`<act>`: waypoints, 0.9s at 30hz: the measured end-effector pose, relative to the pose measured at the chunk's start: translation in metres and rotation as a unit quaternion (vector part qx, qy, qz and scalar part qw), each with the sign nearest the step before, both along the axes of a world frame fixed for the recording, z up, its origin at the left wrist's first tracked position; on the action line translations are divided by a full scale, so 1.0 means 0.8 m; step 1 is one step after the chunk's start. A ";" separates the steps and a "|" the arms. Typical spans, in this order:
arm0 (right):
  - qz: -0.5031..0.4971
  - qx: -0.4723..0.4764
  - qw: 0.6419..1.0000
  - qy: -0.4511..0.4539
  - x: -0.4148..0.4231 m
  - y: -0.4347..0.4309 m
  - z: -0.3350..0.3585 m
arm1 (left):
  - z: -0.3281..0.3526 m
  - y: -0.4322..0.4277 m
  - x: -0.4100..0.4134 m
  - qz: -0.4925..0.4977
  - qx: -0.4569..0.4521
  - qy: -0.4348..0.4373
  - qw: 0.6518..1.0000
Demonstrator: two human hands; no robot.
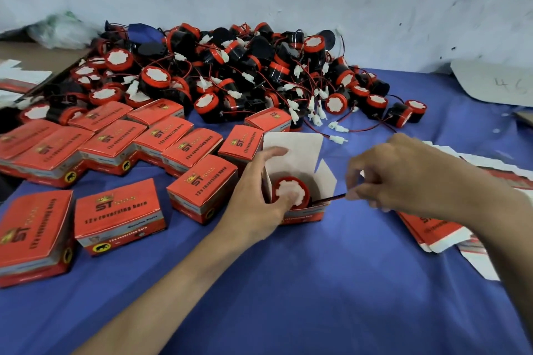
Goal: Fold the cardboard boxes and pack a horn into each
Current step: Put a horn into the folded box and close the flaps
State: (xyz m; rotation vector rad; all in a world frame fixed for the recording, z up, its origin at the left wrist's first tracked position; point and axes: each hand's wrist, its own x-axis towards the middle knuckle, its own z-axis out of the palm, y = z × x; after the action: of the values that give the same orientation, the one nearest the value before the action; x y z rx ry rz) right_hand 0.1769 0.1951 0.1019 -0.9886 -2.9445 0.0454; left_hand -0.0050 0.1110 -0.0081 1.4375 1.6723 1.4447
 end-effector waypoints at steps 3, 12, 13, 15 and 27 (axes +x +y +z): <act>0.006 -0.078 0.989 0.125 -0.024 -0.014 0.010 | 0.003 0.001 0.000 -0.015 -0.015 -0.001 1.000; 0.114 0.153 0.981 -0.018 -0.100 -0.025 -0.057 | 0.000 0.001 -0.002 -0.028 -0.013 0.013 0.999; 0.133 0.123 0.983 -0.038 -0.102 -0.027 -0.062 | 0.000 0.001 -0.003 -0.034 -0.008 0.010 0.999; 0.136 -0.009 0.990 -0.028 -0.098 -0.024 -0.063 | 0.000 0.001 -0.001 -0.043 -0.003 0.003 0.999; 0.151 -0.190 0.970 -0.010 -0.080 -0.004 -0.055 | -0.008 -0.005 -0.004 -0.131 0.017 -0.070 0.989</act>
State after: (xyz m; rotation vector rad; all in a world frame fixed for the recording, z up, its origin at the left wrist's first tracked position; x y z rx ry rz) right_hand 0.1128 0.1921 0.0579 -0.5521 -3.1416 0.6320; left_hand -0.0083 0.1069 -0.0141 1.4742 1.3259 1.3963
